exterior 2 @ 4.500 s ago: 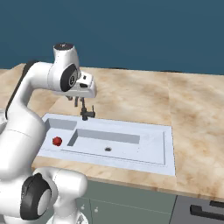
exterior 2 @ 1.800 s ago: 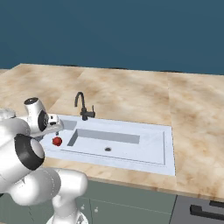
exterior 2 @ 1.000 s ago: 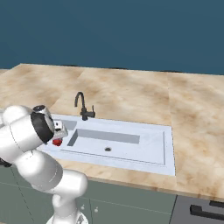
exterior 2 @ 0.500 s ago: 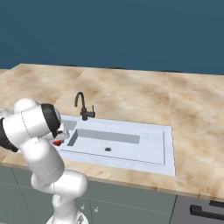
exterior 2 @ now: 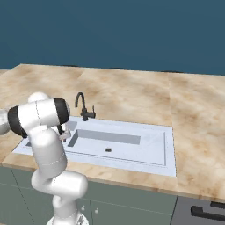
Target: Pick the bell pepper from the sink and place it in the bowl. Then pick the bowl and place it in the microwave. Then close the microwave door and press the start button.
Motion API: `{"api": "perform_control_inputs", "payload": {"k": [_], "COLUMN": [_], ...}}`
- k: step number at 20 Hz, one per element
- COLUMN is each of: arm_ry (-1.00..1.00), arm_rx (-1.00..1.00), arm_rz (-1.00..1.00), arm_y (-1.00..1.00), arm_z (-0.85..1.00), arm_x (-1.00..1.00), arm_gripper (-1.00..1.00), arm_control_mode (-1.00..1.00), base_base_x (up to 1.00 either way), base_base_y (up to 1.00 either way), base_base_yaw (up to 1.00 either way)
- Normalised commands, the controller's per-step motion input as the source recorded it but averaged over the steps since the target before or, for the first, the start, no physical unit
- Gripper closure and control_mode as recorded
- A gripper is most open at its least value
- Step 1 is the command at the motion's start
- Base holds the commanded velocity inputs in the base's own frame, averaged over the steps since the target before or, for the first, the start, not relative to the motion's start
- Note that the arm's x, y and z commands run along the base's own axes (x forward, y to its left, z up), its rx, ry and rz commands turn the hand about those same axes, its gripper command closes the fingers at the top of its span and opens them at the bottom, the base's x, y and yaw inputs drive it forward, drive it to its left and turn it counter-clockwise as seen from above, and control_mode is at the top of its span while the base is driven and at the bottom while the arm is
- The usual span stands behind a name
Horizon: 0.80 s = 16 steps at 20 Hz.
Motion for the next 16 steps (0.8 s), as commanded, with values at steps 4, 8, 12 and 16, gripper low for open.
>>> {"api": "perform_control_inputs", "payload": {"k": [4, 8, 12, 16], "arm_ry": [0.0, 0.0, 0.0, 0.0], "arm_rx": [-0.03, 0.0, 0.0, 0.0], "arm_rz": [0.0, 0.0, 0.0, 0.0], "arm_y": [0.13, 0.13, 0.11, 0.07], "arm_z": [-0.15, -0.25, -0.2, -0.01], "arm_x": [0.35, 0.24, 0.1, -0.01], "arm_gripper": [-1.0, -1.0, 1.0, 1.0], "arm_control_mode": [-1.0, -1.0, -1.0, -1.0], "base_base_x": [0.0, 0.0, 0.0, 0.0], "base_base_y": [0.0, 0.0, 0.0, 0.0], "base_base_yaw": [0.0, 0.0, 0.0, 0.0]}}
